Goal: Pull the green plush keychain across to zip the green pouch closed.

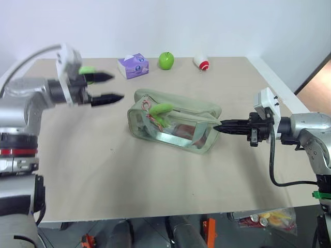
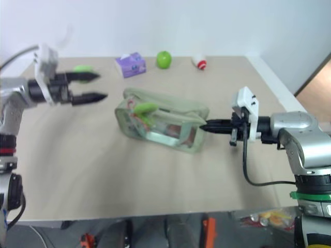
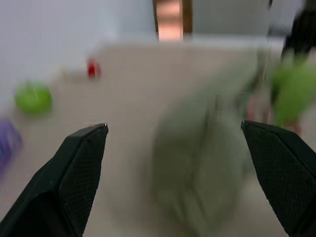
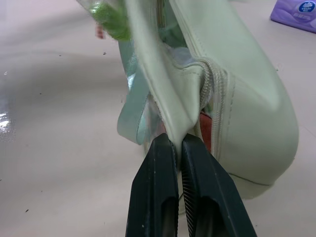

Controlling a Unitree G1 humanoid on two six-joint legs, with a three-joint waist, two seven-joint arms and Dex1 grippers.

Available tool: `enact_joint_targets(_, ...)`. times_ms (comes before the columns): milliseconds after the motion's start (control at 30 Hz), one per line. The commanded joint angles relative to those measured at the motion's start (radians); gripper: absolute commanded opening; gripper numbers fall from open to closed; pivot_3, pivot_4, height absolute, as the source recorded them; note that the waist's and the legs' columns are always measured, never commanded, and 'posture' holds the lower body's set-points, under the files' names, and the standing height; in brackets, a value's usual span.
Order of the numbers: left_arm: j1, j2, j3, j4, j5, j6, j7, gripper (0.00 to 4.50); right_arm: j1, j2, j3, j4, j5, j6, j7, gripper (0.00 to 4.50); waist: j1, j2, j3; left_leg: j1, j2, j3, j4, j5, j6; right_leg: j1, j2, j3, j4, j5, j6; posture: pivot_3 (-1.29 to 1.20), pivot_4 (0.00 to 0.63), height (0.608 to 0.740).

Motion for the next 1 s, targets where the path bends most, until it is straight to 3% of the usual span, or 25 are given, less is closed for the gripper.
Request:
enact_joint_targets(33, 0.024, 0.015, -0.004, -0.057, 0.017, -0.033, -0.003, 4.48, -0.019, 0.006, 0.022, -0.007, 0.002, 0.001, 0.01, 0.0, 0.002, 0.0, 0.0, 0.0, 0.0, 0.001, 0.0, 0.0, 0.0, 0.0, 0.0, 0.0, 0.0, 0.0, 0.0, 0.0, 0.15, 0.74)
enact_joint_targets(467, 0.055, -0.053, -0.048, -0.12, 0.001, 0.018, -0.005, 4.48, -0.008, -0.003, 0.011, -0.017, 0.004, 0.006, 0.009, 0.0, 0.0, 0.0, 0.0, 0.001, 0.001, 0.002, 0.0, 0.0, 0.0, 0.0, 0.0, 0.001, 0.0, 0.001, -0.001, 0.0, 0.15, 0.74)
enact_joint_targets(567, 0.051, -0.062, -0.054, -0.117, -0.013, 0.025, -0.027, 3.75, -0.003, -0.006, 0.005, -0.022, 0.005, 0.009, 0.006, 0.0, 0.0, 0.0, 0.0, 0.001, 0.001, 0.002, 0.0, 0.0, 0.0, 0.0, 0.0, 0.001, 0.0, 0.001, -0.001, 0.0, 0.15, 0.74)
enact_joint_targets(900, 0.038, -0.082, -0.059, -0.119, -0.007, 0.038, -0.03, 0.22, 0.009, -0.007, -0.006, -0.033, 0.006, 0.015, -0.003, 0.0, 0.0, 0.0, 0.0, 0.001, 0.0, 0.002, 0.0, 0.0, 0.0, 0.0, 0.0, 0.001, 0.0, 0.001, -0.001, 0.0, 0.15, 0.74)
enact_joint_targets(1000, 0.032, -0.08, -0.061, -0.119, -0.001, 0.055, -0.014, 0.04, 0.01, -0.007, -0.008, -0.032, 0.006, 0.014, -0.003, 0.0, 0.0, 0.0, 0.0, 0.001, 0.0, 0.002, 0.0, 0.0, 0.0, 0.0, 0.0, 0.001, 0.0, 0.001, -0.001, 0.0, 0.15, 0.74)
